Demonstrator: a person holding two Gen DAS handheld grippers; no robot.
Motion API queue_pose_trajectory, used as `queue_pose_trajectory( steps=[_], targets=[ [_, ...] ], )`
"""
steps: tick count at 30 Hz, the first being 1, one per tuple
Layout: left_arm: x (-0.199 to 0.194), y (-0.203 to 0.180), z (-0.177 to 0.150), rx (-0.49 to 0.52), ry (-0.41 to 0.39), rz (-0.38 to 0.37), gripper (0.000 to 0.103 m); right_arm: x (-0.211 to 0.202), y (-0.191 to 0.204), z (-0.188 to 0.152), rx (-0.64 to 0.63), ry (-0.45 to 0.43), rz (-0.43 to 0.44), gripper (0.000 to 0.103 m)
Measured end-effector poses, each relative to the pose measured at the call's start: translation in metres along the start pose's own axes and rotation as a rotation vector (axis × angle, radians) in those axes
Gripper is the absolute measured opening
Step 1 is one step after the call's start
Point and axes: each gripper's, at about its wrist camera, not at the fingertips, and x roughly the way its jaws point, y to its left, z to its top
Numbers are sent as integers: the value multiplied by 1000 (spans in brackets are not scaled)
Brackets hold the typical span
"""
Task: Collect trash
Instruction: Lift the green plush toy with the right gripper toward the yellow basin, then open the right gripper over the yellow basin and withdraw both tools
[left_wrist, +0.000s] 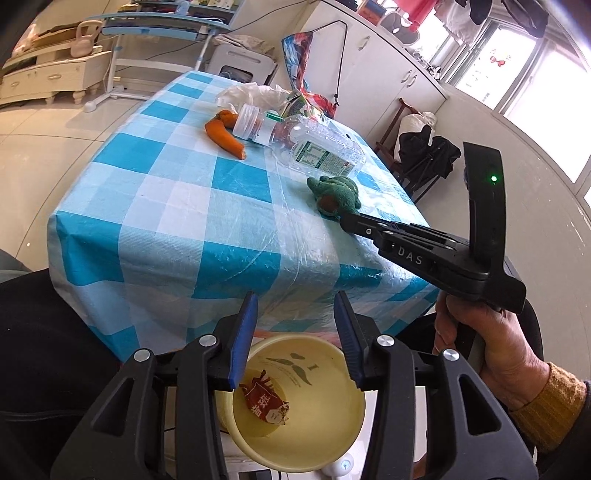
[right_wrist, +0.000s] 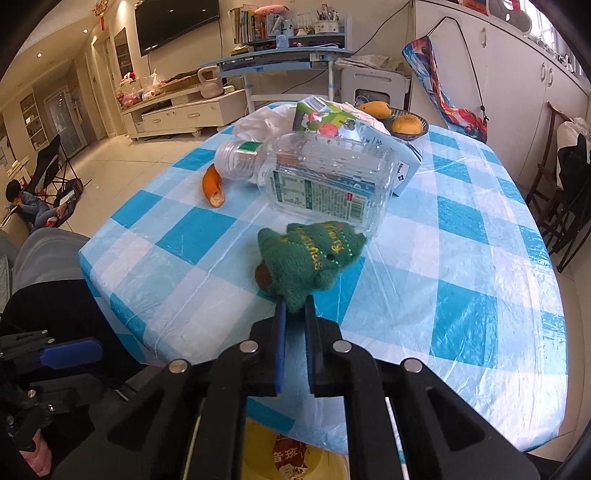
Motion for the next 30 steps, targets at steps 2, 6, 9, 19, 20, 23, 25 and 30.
queue_pose_trajectory(
  steps=[2,6,9,19,20,23,25,30],
  targets=[
    [0,0,1,-2,-3,2,41,-5,0,-1,0,-9,8,9],
    [-1,4,2,-17,-16,13,41,-20,-1,-5,11,-24,35,9],
    [-4,9,3,-40,-31,20,42,-35,2,-12,6,-26,59,9],
    [-9,18,5,-83,-68,43,46,-58,20,-58,-41,87,135,10],
    [-9,18,5,-84,-70,45,47,-56,24,-64,-54,122,146,14],
    [-9,17,4,-79,-74,54,49,-48,36,-83,-98,201,165,40],
    [-9,16,4,-74,-76,60,50,-48,41,-85,-123,195,148,46],
    [-11,12,3,-45,-89,78,53,-48,33,-82,-42,142,140,63]
  ],
)
